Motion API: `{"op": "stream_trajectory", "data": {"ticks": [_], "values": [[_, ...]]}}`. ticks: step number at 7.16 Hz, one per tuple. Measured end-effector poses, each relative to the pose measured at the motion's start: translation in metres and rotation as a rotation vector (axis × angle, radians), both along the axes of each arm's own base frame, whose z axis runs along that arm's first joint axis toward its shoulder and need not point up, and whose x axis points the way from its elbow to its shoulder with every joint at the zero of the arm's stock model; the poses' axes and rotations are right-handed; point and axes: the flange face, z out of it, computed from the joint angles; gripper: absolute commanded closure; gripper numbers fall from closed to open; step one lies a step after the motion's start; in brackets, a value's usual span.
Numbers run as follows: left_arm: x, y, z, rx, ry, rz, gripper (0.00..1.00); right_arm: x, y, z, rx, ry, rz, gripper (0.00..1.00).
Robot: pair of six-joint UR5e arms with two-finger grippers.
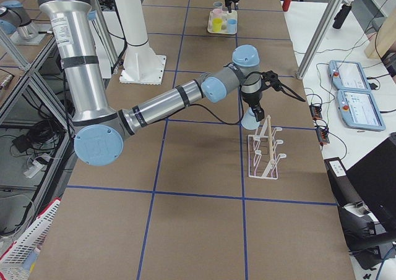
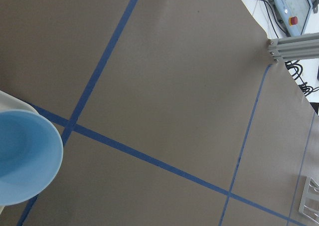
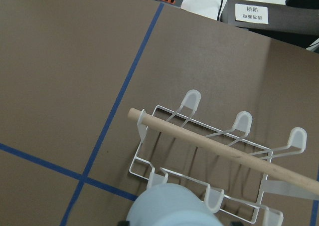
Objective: Transfer IKEA cup to right arm and place on rack
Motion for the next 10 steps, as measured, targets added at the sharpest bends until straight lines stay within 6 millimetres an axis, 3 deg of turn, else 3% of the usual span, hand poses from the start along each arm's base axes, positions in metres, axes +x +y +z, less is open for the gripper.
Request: {"op": "stream_trajectory", "data": {"ticks": [3, 5, 10], "values": [[-0.001, 0.002, 0.002, -0.002, -0.001, -0.001, 0.00, -0.027, 0.000, 0.006, -0.012, 0.017, -0.044, 1.00], [-0.001, 0.003, 0.004, -0.004, -0.002, 0.000, 0.00, -0.043, -0.010, 0.008, -0.018, 0.020, -0.063, 1.00], [-0.003, 0.005, 0.005, -0.004, -0.002, -0.001, 0.00, -0.052, -0.026, 0.016, -0.034, 0.028, -0.071, 1.00]]}}
